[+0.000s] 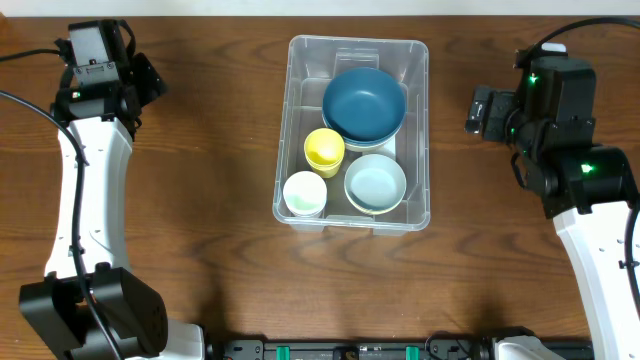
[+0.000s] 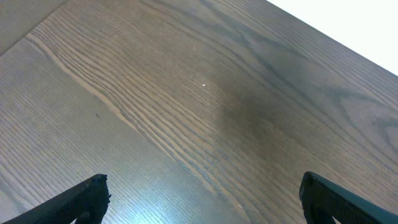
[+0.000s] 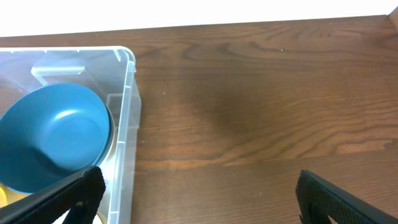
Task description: Pack container
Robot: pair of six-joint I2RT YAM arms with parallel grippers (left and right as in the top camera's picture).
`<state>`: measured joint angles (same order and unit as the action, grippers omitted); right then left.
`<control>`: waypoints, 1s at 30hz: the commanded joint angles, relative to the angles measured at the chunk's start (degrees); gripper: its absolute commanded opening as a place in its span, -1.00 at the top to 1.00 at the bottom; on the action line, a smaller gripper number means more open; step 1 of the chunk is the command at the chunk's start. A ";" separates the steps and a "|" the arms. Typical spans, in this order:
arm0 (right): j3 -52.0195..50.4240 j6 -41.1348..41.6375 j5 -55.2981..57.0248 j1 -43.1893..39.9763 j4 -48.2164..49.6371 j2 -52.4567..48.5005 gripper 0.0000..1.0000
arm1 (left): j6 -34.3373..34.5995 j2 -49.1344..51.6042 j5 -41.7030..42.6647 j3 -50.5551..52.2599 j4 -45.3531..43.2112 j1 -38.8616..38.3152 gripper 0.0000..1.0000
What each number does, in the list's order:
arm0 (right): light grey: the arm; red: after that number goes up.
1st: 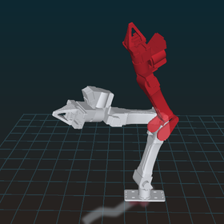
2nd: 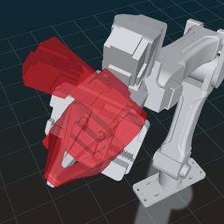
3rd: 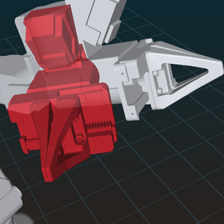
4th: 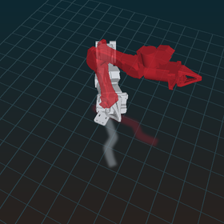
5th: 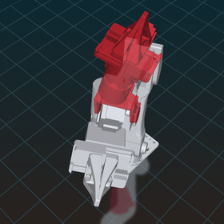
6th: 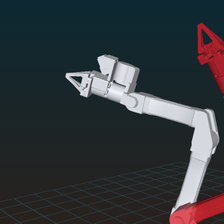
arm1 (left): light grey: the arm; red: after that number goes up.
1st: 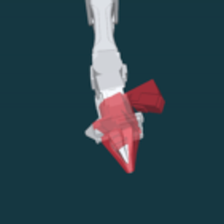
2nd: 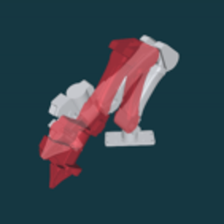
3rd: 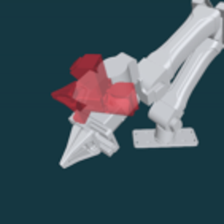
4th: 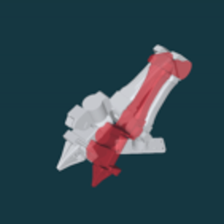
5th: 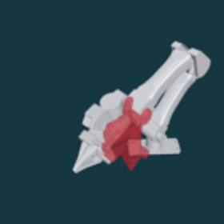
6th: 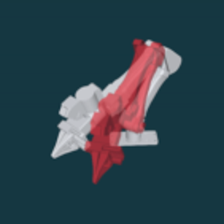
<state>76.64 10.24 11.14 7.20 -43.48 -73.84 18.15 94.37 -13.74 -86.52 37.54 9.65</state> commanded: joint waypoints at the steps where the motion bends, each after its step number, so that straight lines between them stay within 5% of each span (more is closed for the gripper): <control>1: -0.17 0.44 -0.24 -0.59 -0.04 0.72 -0.99 | -0.11 -0.83 -0.70 -0.72 0.20 0.20 -0.96; 9: -0.33 -0.92 0.00 -0.61 0.15 1.57 -0.98 | -0.11 -0.83 -0.70 -0.72 0.17 0.20 -0.96; 18: -3.93 -10.91 -2.78 -0.39 15.76 11.06 -0.99 | -0.11 -0.83 -0.70 -0.72 0.20 0.20 -0.96; 30: -43.91 -15.06 -7.04 -2.62 55.84 39.91 -0.98 | -0.11 -0.83 -0.70 -0.72 0.17 0.20 -0.96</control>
<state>40.23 -3.38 7.05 5.63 9.37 -38.79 18.15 94.37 -13.74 -86.52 37.52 9.65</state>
